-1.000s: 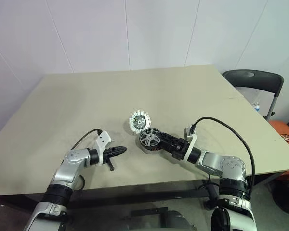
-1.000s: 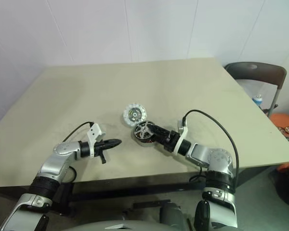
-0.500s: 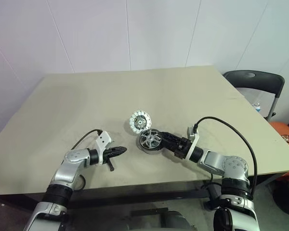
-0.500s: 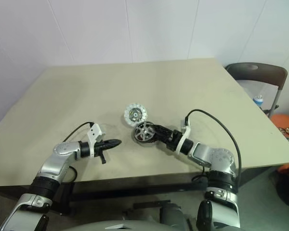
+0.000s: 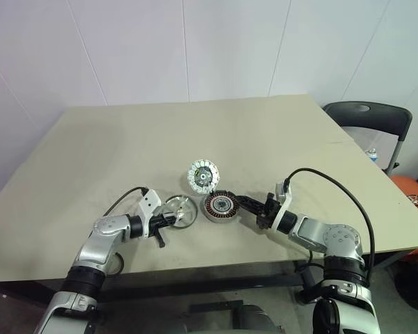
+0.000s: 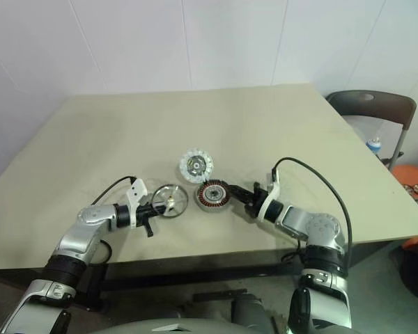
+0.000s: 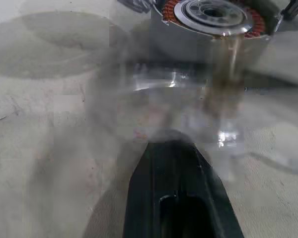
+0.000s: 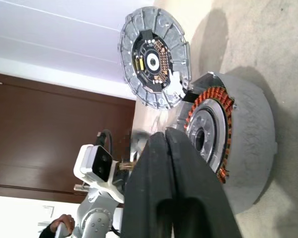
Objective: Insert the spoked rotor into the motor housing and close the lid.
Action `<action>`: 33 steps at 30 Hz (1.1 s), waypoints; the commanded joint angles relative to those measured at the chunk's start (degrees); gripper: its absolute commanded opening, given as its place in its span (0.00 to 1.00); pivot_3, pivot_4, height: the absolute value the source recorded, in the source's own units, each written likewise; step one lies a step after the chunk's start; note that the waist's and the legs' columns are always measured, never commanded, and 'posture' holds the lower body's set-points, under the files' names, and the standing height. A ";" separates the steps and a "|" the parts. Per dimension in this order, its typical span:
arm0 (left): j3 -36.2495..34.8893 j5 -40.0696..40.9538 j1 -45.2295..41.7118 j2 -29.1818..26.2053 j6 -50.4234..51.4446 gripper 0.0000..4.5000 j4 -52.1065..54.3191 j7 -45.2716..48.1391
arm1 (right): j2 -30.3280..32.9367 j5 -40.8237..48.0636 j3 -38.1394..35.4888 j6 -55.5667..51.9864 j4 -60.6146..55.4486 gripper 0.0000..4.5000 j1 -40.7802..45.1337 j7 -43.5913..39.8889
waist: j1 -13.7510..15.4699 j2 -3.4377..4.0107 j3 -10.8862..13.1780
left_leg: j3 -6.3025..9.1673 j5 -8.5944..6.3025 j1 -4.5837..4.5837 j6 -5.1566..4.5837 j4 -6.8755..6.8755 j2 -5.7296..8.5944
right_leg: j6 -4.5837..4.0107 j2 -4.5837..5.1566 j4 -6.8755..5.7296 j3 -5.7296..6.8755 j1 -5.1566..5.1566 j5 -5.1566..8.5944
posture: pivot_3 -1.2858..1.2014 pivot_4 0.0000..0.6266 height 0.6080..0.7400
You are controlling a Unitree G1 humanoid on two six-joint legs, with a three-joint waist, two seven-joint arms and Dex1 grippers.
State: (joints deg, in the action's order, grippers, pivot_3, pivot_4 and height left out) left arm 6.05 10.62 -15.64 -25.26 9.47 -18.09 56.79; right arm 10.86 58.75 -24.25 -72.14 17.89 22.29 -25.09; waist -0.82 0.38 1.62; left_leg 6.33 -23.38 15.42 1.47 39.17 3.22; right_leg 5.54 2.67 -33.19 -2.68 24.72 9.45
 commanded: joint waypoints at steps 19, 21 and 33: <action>0.12 -0.34 -1.15 -0.22 -1.12 0.00 -0.63 0.30 | 8.38 -3.24 17.82 0.51 -23.23 0.83 0.66 -10.74 | 0.06 0.00 0.01 | 0.01 0.00 0.04 0.00 0.00 0.00 | 0.02 0.00 0.02 0.02 0.05 0.01 | 0.52 0.00 1.00; 0.11 -0.38 -1.34 -0.22 -1.18 0.00 -0.76 0.35 | 11.94 -7.26 24.03 3.00 -27.15 0.83 0.87 -12.93 | 0.09 -0.01 0.02 | 0.02 0.00 0.05 0.00 -0.01 0.00 | 0.03 0.00 0.03 0.03 0.05 0.02 | 0.52 0.00 1.00; 0.35 0.07 -2.44 1.15 -1.17 0.00 -0.62 0.49 | 16.95 -27.15 41.34 19.15 -32.01 0.83 4.46 -15.56 | 0.35 -0.11 0.06 | 0.05 0.00 0.09 0.01 -0.01 0.01 | 0.05 0.01 0.09 0.06 0.08 0.03 | 0.52 0.00 1.00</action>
State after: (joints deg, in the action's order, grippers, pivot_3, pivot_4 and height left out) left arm 6.11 10.57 -16.51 -24.27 8.52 -19.17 57.26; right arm 27.29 33.63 15.92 -55.41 -11.63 25.56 -40.01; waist -0.48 0.27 1.67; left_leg 6.39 -23.38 15.56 1.48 39.16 3.23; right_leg 5.59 2.68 -33.07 -2.62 24.82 9.49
